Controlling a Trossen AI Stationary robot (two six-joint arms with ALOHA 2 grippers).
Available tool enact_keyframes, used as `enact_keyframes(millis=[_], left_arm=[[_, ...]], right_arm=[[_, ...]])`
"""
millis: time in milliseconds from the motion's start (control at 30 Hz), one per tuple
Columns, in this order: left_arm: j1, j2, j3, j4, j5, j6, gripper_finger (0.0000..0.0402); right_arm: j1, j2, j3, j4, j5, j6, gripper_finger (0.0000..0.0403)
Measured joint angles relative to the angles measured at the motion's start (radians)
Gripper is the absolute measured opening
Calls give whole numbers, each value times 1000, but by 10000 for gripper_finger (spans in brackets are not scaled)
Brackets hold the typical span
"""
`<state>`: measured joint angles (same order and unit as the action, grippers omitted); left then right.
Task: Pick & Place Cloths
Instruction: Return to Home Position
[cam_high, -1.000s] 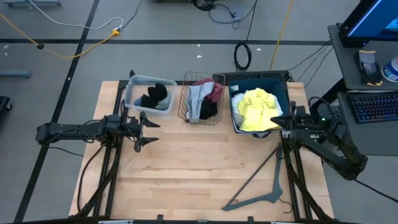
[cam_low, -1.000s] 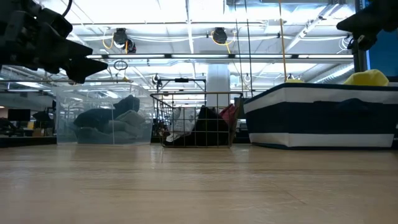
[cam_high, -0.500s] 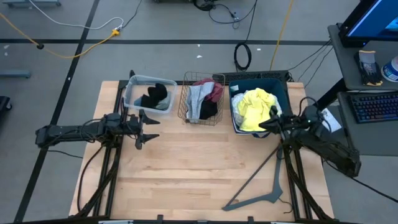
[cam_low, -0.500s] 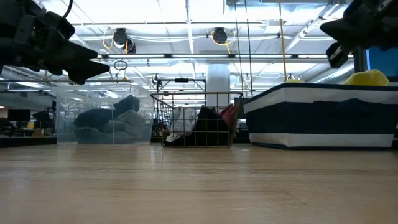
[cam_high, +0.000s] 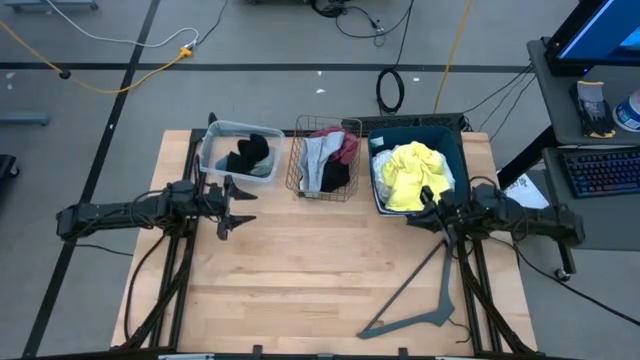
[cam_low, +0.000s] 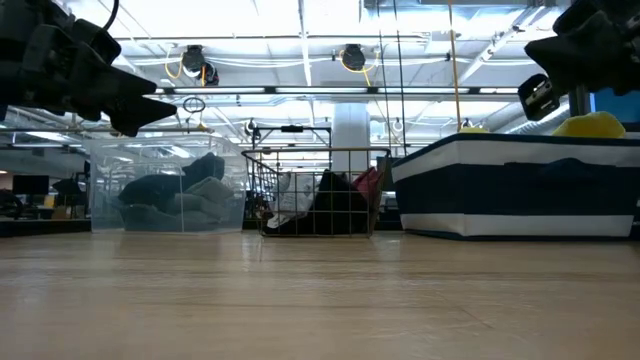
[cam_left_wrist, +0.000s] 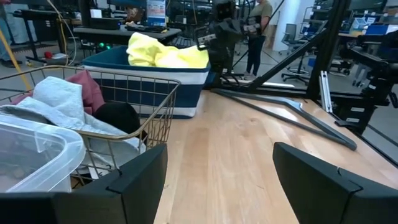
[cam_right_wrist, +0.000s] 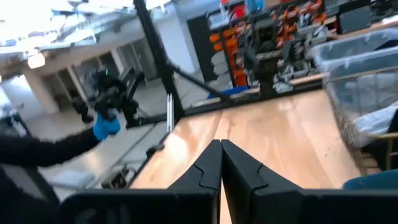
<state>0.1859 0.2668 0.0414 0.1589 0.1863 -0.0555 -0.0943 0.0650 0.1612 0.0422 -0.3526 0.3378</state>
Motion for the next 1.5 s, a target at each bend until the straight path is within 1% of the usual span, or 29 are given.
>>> enact_keyframes(millis=[133,267,333,467,533,733,867,1167,1300,1500], left_arm=[[10,0,0,0,0,1,296],[19,0,0,0,0,6,296],[23,0,0,0,3,21,296],[39,0,1,3,54,50,296],[48,0,1,3,75,59,296],[78,0,1,23,84,62,296],[102,0,1,33,135,84,296],[137,0,1,34,138,107,296],[144,0,1,33,139,107,296],[143,0,1,27,198,125,296]], right_arm=[[147,72,0,-1,120,-67,0],[264,129,0,-1,223,-145,0],[304,147,0,-1,240,-182,0],[360,153,0,-12,245,-244,0],[372,149,0,-19,248,-272,0],[373,103,0,-53,252,-325,0],[373,52,0,-98,252,-327,0],[373,-61,0,-227,250,-349,0],[373,-62,0,-242,249,-382,0],[373,-62,0,-259,252,-389,0]])
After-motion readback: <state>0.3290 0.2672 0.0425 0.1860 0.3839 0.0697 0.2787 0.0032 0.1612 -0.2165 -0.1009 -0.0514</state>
